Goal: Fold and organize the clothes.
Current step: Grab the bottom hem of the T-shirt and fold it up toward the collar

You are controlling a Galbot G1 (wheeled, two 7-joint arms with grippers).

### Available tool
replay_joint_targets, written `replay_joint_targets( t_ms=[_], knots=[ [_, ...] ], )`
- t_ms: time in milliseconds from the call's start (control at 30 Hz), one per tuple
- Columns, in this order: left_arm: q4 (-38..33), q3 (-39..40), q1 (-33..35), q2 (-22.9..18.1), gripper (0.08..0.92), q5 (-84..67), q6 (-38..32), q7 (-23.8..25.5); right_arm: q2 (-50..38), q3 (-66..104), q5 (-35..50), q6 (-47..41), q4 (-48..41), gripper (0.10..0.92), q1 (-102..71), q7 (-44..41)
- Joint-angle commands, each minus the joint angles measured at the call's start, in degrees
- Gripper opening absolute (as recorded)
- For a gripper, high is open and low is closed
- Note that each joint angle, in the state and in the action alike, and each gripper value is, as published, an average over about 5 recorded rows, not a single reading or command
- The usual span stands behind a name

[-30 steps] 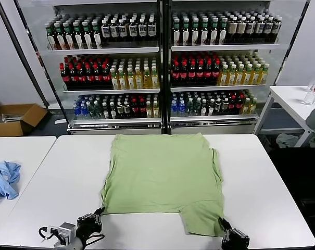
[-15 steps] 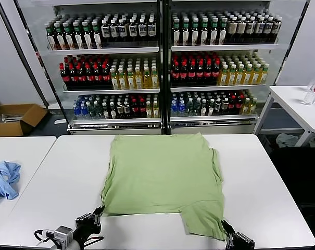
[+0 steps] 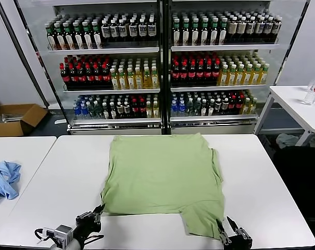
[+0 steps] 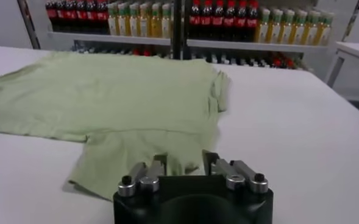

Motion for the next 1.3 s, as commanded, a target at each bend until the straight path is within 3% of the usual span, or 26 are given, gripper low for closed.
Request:
replay_joint_targets(
  t_ms=[33, 467, 767, 1133, 1300],
  knots=[
    [0.6, 0.3, -1.1, -0.2, 0.084, 0.1, 0.3, 0.1, 0.5, -2.0, 2.0, -3.4, -2.7, 0.459, 3.3, 0.1],
    [0.6, 0.5, -1.1, -0.2, 0.084, 0.3, 0.5, 0.7, 0.5, -1.1, 4.4, -2.1, -2.0, 0.115, 2.3, -0.9],
    [-1.2, -0.2, 1.6, 0.8, 0.084, 0.5, -1.4, 0.4, -3.4, 8.6, 5.4, -1.6, 5.7, 0.105, -5.7, -8.6],
    [-11.0, -9.0, 20.6, 4.1, 0.084, 4.0, -1.1, -0.2, -3.0, 11.5, -1.9, 0.2, 17.8, 0.105, -22.4, -10.9],
    [-14.9, -14.2, 21.2, 4.6, 0.084, 3.8, 0.9, -0.6, -4.1, 13.9, 0.2, -0.2, 20.0, 0.105, -19.5, -9.4]
  ],
)
